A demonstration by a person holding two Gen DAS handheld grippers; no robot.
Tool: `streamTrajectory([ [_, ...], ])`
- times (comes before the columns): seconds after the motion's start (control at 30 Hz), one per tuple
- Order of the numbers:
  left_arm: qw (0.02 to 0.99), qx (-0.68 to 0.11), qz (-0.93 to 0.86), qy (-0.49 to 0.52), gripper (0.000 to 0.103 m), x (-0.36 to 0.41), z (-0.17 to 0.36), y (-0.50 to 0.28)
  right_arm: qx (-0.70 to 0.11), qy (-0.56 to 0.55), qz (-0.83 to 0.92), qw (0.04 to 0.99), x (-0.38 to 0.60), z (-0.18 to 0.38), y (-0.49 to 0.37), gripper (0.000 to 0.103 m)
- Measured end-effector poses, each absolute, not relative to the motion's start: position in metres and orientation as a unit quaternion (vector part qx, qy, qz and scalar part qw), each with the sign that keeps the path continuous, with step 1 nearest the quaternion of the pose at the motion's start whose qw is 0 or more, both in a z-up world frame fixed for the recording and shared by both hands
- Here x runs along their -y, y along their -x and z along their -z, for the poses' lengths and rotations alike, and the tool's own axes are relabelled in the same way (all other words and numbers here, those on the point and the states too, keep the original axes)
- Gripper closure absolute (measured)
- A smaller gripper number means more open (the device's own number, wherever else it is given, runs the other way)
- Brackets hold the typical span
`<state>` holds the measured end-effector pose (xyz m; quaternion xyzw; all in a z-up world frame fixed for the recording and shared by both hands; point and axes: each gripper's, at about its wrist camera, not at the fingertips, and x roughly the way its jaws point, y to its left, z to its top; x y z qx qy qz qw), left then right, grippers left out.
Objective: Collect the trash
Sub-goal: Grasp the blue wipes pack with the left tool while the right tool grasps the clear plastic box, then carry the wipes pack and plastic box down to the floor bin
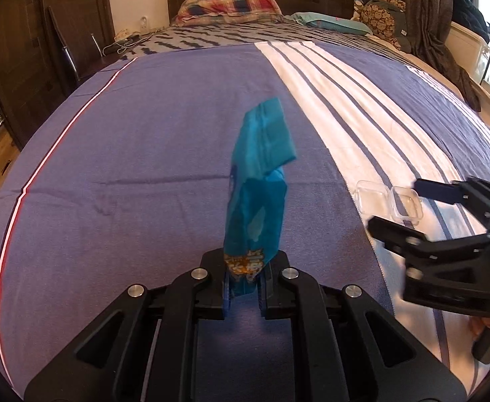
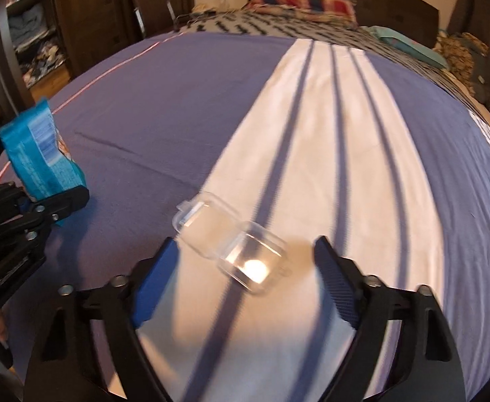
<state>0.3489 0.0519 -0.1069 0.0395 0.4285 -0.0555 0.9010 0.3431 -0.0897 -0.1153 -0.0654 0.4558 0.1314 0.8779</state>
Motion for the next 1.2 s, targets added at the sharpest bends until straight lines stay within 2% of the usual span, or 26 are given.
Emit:
streamTrajectory([
  [0.1,0.9,-0.431,0.057,-0.037,0.093,-0.052,0.107,-0.349,-0.453,0.074,-0.131,0.879,0.084,0.115,-0.346,0.047],
  [0.17,0.9,-0.43,0.058,-0.038,0.093,-0.051,0.107,-0.347,-0.452,0.075,-0.131,0.879,0.084,0.114,-0.345,0.054],
  [0.23,0.901,-0.429,0.059,-0.039,0.092,-0.05,0.104,-0.344,-0.451,0.077,-0.132,0.879,0.085,0.113,-0.341,0.065],
  [0.57,0.907,-0.41,0.088,-0.038,0.092,-0.018,0.078,-0.296,-0.44,0.059,-0.13,0.887,0.11,0.094,-0.305,0.065],
  [0.9,0.918,-0.369,0.134,-0.055,0.092,0.035,0.036,-0.212,-0.39,0.027,-0.095,0.916,0.168,0.041,-0.214,0.065],
  [1.2,0.921,-0.348,0.165,-0.056,0.092,0.061,0.02,-0.133,-0.363,0.004,-0.087,0.928,0.197,0.026,-0.134,0.065],
])
